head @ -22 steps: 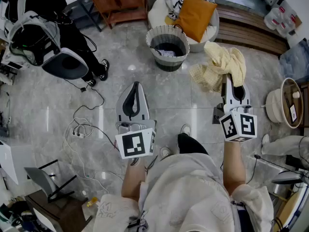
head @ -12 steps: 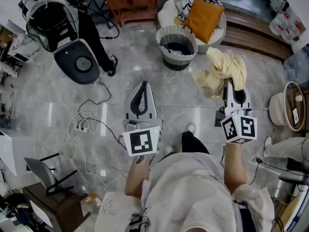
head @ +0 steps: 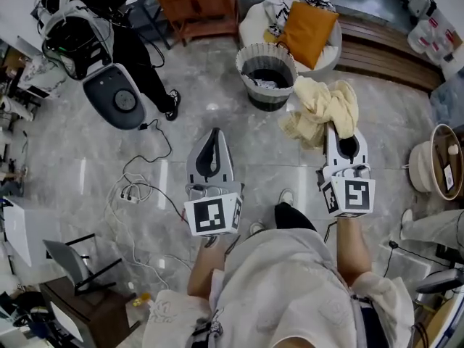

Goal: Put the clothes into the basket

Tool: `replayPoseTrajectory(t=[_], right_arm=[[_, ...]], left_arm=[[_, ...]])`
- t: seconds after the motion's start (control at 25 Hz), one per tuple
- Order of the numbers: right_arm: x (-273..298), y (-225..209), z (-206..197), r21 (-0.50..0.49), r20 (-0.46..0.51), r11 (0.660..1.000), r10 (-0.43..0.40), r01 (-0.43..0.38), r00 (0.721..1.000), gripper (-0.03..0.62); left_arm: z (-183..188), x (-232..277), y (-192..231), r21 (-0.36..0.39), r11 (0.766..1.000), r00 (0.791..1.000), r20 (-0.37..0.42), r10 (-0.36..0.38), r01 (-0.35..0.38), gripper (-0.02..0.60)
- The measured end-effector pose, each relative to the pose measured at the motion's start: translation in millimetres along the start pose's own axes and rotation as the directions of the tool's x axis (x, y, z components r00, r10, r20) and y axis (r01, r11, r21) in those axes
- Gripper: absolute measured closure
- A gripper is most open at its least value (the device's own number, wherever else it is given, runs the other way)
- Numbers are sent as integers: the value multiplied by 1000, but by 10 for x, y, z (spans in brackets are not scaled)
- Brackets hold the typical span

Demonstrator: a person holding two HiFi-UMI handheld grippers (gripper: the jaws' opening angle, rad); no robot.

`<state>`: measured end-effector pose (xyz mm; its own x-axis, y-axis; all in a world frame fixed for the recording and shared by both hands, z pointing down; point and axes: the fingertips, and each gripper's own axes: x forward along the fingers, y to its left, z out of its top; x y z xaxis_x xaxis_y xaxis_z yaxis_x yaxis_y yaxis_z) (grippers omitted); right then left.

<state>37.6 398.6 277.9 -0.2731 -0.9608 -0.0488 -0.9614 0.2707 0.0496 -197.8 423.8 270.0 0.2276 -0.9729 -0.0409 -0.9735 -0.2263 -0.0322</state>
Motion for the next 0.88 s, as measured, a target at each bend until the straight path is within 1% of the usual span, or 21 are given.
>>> replayPoseTrajectory(t=[0.28, 0.4, 0.52, 0.72, 0.88], right_arm=[[255, -454, -36, -22, 20, 1000, -8, 8, 1000, 553], [396, -631, -57, -45, 20, 999, 10, -9, 1000, 553], [524, -885, -89, -45, 30, 999, 23, -22, 999, 554], [746, -1348, -168, -43, 38, 999, 16, -15, 999, 554], [928, -1601, -236, -69, 39, 998, 11, -9, 999, 554]], left_arm=[[89, 471, -413, 8, 1000, 1000, 9, -23, 23, 580], [86, 722, -566, 16, 1000, 1000, 15, -22, 22, 580], [101, 996, -734, 14, 1000, 999, 25, -24, 23, 580], [93, 1433, -1001, 27, 1000, 1000, 29, -13, 12, 580], [62, 1702, -1125, 27, 1000, 1000, 22, -2, 1, 580]])
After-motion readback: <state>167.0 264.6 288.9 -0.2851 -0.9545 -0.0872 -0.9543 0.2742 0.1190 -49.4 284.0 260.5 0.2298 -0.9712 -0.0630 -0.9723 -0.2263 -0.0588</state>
